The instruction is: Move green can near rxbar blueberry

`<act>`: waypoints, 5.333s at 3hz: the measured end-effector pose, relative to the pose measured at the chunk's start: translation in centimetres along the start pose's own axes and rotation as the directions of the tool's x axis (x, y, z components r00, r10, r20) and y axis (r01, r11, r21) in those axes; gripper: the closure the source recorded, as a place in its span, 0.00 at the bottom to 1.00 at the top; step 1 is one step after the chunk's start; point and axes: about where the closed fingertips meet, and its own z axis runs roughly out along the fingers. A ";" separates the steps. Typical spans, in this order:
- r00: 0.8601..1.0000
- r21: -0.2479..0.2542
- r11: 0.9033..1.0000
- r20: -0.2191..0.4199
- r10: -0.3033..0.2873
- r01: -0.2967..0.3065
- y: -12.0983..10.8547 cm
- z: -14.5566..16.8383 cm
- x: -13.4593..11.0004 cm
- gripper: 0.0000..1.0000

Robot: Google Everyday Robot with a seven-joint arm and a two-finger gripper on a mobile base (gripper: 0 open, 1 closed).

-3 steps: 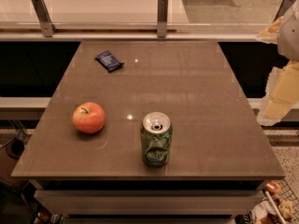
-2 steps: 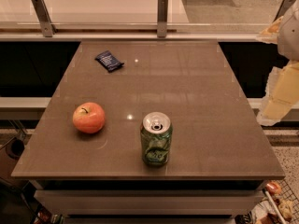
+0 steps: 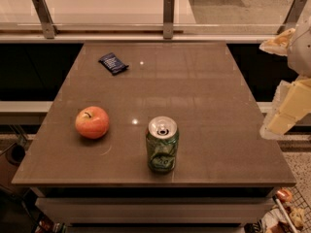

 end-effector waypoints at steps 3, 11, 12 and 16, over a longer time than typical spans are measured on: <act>0.898 -0.032 0.999 0.440 0.025 -0.012 3.8 5.3 -5.6 0.00; 0.611 -0.290 0.942 0.781 0.132 0.168 9.4 15.7 -13.0 0.45; 0.611 -0.290 0.942 0.781 0.129 0.172 9.5 15.7 -13.2 0.68; 0.616 -0.269 0.950 0.779 0.119 0.157 7.7 13.9 -13.7 1.00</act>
Offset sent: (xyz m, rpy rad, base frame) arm -0.0069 0.0785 -0.0470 0.5224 -0.1045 0.1324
